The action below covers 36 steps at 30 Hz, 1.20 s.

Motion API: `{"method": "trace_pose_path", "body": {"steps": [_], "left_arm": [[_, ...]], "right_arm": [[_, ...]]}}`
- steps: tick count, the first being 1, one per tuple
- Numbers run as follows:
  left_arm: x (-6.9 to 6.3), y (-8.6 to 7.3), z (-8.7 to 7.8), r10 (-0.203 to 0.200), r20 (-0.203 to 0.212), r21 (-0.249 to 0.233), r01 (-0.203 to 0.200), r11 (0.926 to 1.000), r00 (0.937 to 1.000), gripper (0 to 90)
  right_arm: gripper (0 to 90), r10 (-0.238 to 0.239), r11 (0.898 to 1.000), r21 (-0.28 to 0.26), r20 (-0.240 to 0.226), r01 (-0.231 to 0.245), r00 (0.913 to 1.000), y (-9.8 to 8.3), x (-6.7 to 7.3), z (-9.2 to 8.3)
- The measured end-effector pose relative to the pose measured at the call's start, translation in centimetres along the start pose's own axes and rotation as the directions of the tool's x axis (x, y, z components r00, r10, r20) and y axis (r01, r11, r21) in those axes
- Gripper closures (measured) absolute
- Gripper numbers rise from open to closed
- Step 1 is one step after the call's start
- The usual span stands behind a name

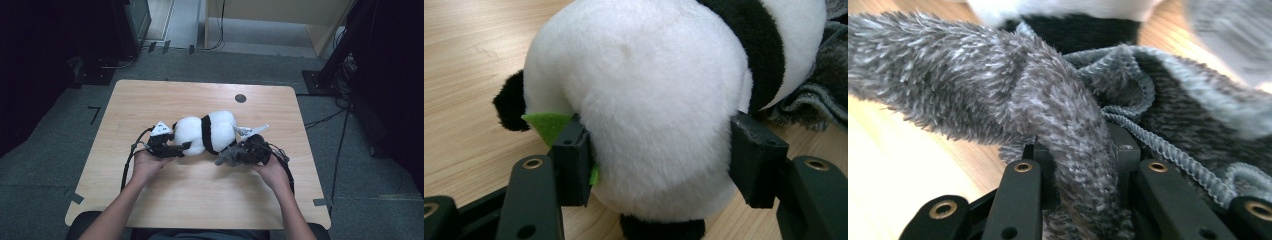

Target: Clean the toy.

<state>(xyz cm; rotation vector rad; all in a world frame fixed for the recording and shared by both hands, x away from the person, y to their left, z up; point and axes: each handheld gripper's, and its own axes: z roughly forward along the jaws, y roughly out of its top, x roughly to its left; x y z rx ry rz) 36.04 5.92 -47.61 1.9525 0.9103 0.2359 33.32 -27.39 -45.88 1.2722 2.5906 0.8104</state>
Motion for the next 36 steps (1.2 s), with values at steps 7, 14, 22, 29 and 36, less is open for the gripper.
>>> {"method": "trace_pose_path", "body": {"steps": [7, 14, 22, 29, 36], "left_arm": [[0.0, 0.0, 0.0, 0.002, -0.001, 0.0, -0.002, 1.0, 1.0, 37.0], [0.1, 0.0, 0.0, -0.001, 0.004, -0.003, 0.001, 1.0, 1.0, 36.9], [0.0, 0.0, 0.1, 0.002, 0.004, -0.006, -0.002, 1.0, 1.0, 36.9], [-0.2, 0.0, 0.2, 0.007, 0.003, -0.007, -0.007, 1.0, 1.0, 36.9], [-0.6, 0.0, 0.3, 0.011, 0.012, -0.004, -0.011, 0.9999, 0.9999, 36.9]], "right_arm": [[73.8, 0.043, 0.999, -0.029, 0.028, -0.042, 0.9987, -0.3, -1.2, -0.9], [74.1, 0.098, 0.986, -0.138, 0.046, -0.09, 0.9942, -0.1, -1.9, -2.9], [74.7, 0.083, 0.966, -0.247, 0.039, -0.071, 0.9957, 1.1, -0.6, -5.3], [75.0, 0.018, 0.946, -0.322, 0.005, -0.015, 0.9998, 3.1, 2.2, -6.5], [75.2, -0.043, 0.942, -0.334, -0.015, 0.035, 0.999, 5.2, 4.7, -4.9]]}}
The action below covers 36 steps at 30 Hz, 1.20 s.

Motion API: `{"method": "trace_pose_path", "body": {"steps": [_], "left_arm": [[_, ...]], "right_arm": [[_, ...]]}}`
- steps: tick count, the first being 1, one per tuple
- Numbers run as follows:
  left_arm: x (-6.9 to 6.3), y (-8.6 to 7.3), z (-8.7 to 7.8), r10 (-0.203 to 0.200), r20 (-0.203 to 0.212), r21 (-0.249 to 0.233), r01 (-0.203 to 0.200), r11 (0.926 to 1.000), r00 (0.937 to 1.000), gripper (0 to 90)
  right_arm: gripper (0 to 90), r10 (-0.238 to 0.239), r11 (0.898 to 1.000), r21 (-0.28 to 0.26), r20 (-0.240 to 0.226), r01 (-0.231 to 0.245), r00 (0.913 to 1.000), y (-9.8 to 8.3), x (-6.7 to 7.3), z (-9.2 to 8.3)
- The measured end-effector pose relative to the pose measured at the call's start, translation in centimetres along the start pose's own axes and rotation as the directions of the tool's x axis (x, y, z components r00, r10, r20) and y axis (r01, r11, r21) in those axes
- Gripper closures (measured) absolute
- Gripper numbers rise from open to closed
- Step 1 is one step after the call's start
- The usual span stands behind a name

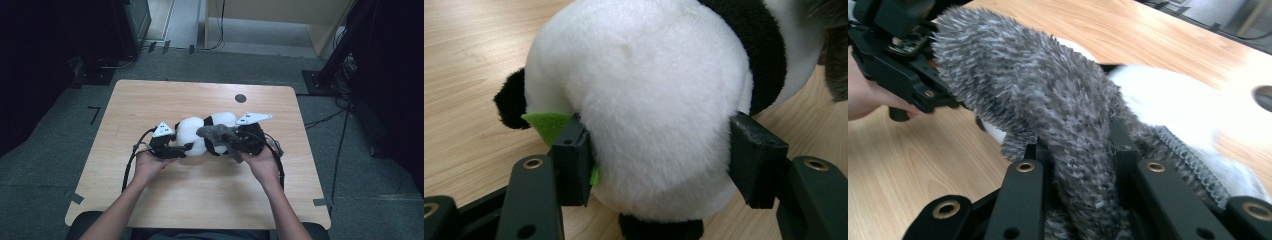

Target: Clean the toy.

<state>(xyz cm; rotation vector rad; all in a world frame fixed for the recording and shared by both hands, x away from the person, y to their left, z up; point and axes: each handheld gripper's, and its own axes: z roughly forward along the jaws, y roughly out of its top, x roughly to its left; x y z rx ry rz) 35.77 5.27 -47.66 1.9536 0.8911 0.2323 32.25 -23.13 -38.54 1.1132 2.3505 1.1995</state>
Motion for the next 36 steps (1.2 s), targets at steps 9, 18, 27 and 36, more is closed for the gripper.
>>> {"method": "trace_pose_path", "body": {"steps": [9, 18, 27, 36], "left_arm": [[-0.1, 0.0, 0.0, 0.001, 0.006, 0.006, -0.001, 1.0, 1.0, 36.9], [-0.1, 0.0, 0.0, 0.0, 0.004, 0.011, 0.0, 0.9999, 1.0, 37.1], [-0.1, 0.0, 0.0, -0.004, 0.004, 0.013, 0.004, 0.9999, 1.0, 37.4], [0.1, 0.0, 0.0, -0.02, 0.017, 0.012, 0.019, 0.9997, 0.9997, 38.0]], "right_arm": [[75.2, -0.077, 0.997, 0.012, -0.023, 0.077, 0.9968, 0.4, 3.1, 3.7], [75.3, -0.142, 0.987, 0.067, -0.036, 0.145, 0.9891, -1.6, 5.0, 7.0], [75.7, -0.143, 0.984, 0.093, -0.078, 0.15, 0.9867, -3.5, 5.1, 8.5], [76.1, -0.116, 0.978, 0.16, -0.098, 0.131, 0.9883, -4.8, 4.2, 8.8]]}}
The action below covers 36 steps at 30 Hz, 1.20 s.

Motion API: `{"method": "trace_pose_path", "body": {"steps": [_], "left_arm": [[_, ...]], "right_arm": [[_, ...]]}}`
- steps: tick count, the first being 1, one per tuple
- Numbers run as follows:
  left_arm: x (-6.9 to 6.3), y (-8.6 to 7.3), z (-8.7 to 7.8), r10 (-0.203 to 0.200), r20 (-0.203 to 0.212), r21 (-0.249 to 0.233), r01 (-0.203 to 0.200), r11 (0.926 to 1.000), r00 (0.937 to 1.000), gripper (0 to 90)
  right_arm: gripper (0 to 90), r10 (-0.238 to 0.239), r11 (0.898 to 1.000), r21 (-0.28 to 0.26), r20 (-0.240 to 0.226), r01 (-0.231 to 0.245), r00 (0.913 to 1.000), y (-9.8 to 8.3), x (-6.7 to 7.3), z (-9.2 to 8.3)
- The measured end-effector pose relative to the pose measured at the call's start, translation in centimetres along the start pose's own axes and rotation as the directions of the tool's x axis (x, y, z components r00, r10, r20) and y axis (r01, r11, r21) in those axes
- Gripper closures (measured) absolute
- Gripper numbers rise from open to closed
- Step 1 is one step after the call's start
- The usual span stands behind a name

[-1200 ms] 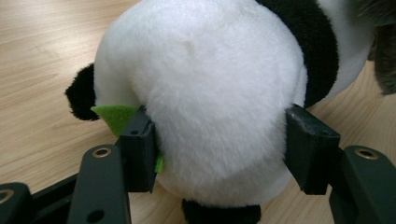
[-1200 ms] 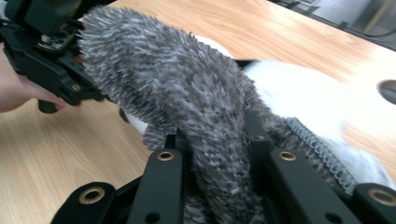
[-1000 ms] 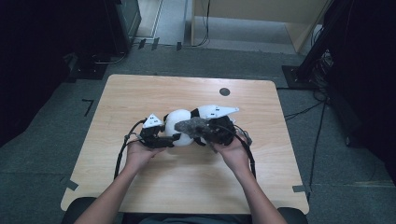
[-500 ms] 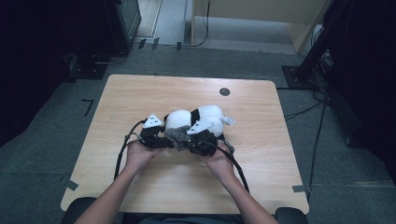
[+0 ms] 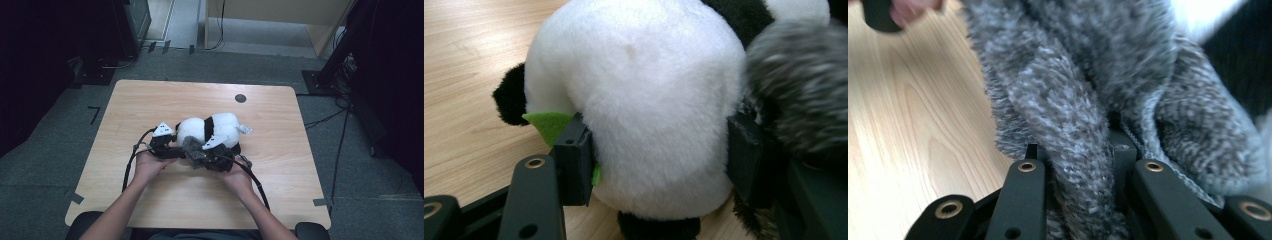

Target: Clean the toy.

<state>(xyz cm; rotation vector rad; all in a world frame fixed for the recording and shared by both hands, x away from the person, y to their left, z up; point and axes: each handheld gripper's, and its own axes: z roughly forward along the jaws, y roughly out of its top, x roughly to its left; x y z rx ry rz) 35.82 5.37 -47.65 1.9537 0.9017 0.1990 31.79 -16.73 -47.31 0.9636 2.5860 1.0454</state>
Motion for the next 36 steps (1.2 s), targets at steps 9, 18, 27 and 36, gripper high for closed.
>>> {"method": "trace_pose_path", "body": {"steps": [9, 18, 27, 36], "left_arm": [[0.0, 0.0, 0.0, 0.005, 0.0, 0.001, -0.005, 1.0, 1.0, 38.6], [-0.1, 0.0, 0.0, 0.007, 0.0, 0.004, -0.007, 1.0, 1.0, 39.0], [-0.1, 0.1, 0.0, 0.004, 0.002, 0.003, -0.004, 1.0, 1.0, 39.1], [0.0, 0.1, -0.1, -0.003, 0.008, 0.002, 0.003, 1.0, 1.0, 39.5]], "right_arm": [[75.8, 0.035, 0.998, 0.055, 0.015, -0.036, 0.9993, -1.1, -1.3, -1.5], [75.7, 0.076, 0.993, 0.086, 0.001, -0.076, 0.9971, -1.8, -2.9, -3.3], [75.4, 0.125, 0.989, 0.072, 0.022, -0.127, 0.9919, -2.7, -5.0, -5.4], [75.3, 0.162, 0.984, 0.061, 0.055, -0.165, 0.9853, -3.3, -6.7, -6.8]]}}
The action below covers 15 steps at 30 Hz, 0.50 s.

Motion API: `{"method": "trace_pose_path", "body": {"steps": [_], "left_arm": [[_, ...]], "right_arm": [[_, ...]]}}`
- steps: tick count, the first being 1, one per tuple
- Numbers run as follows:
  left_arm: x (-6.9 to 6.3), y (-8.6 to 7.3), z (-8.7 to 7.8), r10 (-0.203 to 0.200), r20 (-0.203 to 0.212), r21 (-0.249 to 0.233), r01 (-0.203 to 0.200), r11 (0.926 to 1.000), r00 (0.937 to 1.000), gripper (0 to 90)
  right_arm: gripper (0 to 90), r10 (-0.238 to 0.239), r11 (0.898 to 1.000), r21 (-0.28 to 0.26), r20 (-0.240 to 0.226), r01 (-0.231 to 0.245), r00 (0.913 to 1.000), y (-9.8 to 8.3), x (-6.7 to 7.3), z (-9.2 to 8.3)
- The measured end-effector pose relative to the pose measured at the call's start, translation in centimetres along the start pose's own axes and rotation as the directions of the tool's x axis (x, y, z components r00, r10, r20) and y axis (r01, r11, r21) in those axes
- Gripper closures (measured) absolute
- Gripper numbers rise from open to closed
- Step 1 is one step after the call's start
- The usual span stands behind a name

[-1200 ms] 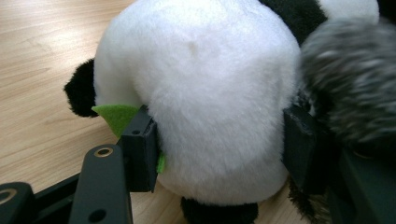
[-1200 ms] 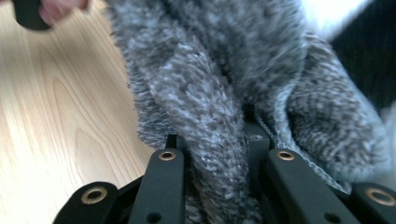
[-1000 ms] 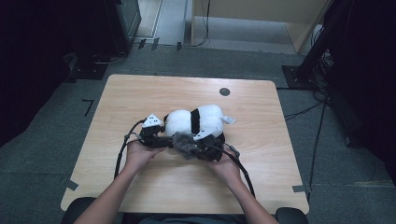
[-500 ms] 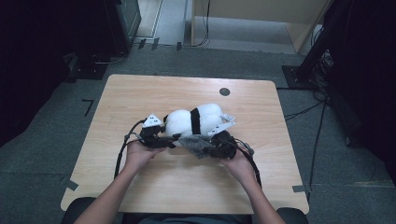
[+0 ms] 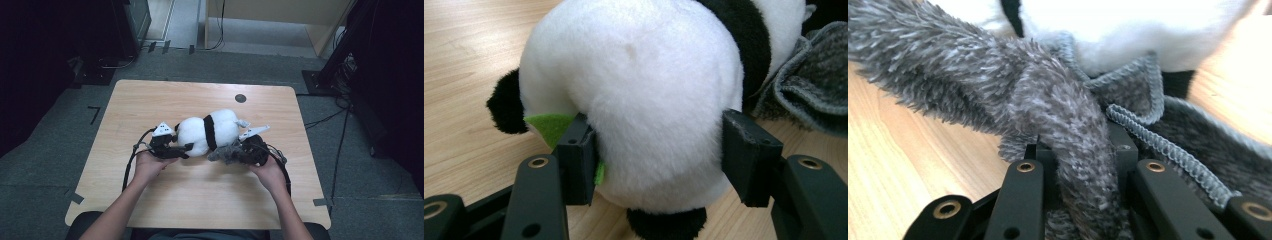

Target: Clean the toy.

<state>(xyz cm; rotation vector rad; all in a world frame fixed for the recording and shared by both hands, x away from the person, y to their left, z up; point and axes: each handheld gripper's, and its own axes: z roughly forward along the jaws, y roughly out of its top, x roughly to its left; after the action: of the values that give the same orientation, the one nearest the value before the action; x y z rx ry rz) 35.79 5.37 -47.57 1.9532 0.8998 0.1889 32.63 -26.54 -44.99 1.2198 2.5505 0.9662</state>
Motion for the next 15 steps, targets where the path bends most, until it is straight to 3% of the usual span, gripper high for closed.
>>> {"method": "trace_pose_path", "body": {"steps": [9, 15], "left_arm": [[0.0, -0.1, 0.0, 0.0, -0.002, -0.004, 0.0, 1.0, 1.0, 40.0], [0.0, -0.1, 0.0, 0.005, -0.004, -0.004, -0.005, 1.0, 1.0, 40.3]], "right_arm": [[75.3, 0.057, 0.998, -0.042, 0.051, -0.054, 0.9971, -0.5, -1.9, -1.6], [75.6, 0.101, 0.99, -0.114, 0.115, -0.088, 0.9882, -0.2, -3.2, -2.7]]}}
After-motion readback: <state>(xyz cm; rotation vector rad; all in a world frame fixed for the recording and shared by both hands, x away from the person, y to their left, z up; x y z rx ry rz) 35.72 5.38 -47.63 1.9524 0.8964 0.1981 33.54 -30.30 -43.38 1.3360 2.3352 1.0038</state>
